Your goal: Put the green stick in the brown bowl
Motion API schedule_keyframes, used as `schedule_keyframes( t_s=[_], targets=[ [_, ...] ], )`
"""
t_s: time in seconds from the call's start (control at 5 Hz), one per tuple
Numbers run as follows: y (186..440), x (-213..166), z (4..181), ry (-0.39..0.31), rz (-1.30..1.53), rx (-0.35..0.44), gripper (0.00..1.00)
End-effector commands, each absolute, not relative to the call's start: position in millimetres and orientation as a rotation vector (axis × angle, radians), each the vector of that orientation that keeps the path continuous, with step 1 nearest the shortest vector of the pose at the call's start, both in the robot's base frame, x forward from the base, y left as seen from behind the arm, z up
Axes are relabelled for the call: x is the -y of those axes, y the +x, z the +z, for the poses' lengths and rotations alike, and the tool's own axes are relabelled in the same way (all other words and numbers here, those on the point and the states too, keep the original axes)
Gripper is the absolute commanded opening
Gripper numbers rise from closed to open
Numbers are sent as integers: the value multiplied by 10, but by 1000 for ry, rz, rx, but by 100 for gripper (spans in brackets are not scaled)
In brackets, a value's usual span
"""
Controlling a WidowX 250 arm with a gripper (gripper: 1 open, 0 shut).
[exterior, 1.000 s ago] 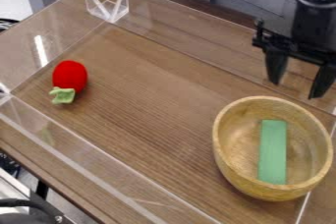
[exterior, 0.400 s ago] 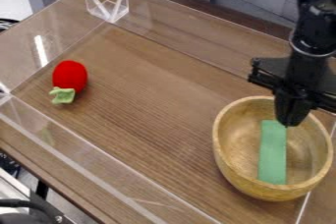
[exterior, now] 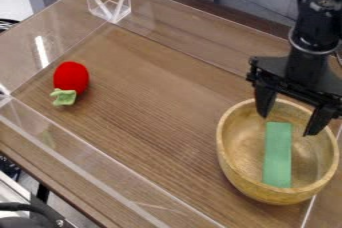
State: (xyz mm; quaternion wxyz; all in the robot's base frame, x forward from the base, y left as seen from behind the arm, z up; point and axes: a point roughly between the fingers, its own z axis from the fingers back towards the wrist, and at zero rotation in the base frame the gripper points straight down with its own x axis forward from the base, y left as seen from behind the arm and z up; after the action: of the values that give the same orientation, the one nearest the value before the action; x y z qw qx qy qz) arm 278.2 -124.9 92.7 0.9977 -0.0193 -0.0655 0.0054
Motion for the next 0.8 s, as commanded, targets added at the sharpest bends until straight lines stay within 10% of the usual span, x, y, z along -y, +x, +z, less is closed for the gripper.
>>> schedule_keyframes(
  t_s=[0.0, 0.6],
  targets=[
    [2851, 1288, 1139, -61, -15, 201, 100],
    [3087, 1065, 1124, -51, 22, 252, 100]
  ],
)
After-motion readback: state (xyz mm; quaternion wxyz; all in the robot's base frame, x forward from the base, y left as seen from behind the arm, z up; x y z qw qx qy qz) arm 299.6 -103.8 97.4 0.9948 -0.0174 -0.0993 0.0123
